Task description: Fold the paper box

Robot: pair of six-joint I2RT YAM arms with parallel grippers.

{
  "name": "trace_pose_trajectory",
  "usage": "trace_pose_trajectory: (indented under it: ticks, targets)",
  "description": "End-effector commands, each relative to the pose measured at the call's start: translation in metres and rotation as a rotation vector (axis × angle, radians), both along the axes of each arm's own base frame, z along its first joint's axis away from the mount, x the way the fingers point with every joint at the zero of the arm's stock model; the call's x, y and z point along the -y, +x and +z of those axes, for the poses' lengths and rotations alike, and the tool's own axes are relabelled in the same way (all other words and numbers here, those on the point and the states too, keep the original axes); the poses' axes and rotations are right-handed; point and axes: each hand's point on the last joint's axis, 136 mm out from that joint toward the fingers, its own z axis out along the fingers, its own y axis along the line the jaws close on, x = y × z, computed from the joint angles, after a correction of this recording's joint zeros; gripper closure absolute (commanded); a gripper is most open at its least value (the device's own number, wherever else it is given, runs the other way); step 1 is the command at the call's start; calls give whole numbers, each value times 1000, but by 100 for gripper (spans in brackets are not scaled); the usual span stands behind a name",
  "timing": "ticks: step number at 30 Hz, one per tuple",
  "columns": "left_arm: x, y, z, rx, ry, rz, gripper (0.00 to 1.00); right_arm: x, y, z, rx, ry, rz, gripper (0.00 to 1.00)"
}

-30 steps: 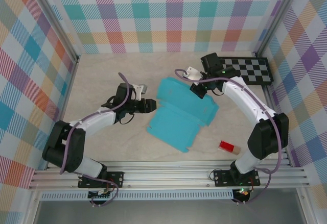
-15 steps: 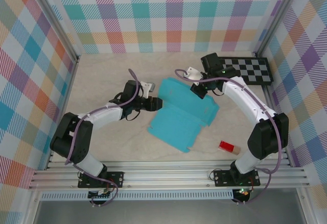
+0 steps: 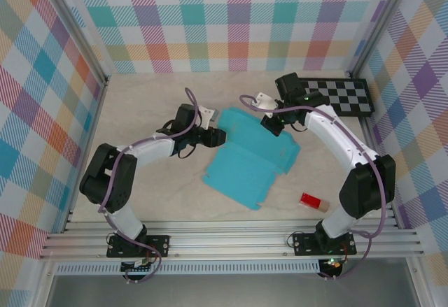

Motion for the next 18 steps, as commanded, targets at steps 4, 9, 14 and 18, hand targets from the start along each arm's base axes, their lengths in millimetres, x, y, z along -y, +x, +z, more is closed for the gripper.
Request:
trace_pose_trajectory:
  ticks: [4,9,14,18]
  targets:
    - [0,-3,-14,2,58,-55,53,-6,-4,17,17,43,35,100]
    - [0,-6,-26,-11,81,-74,53,-8,-5,19,15,57,39,100]
    - [6,-6,-32,-18,78,-78,57,-10,-6,19,8,70,42,100]
    - [14,-8,-31,-16,77,-86,65,-10,-7,19,7,68,40,100]
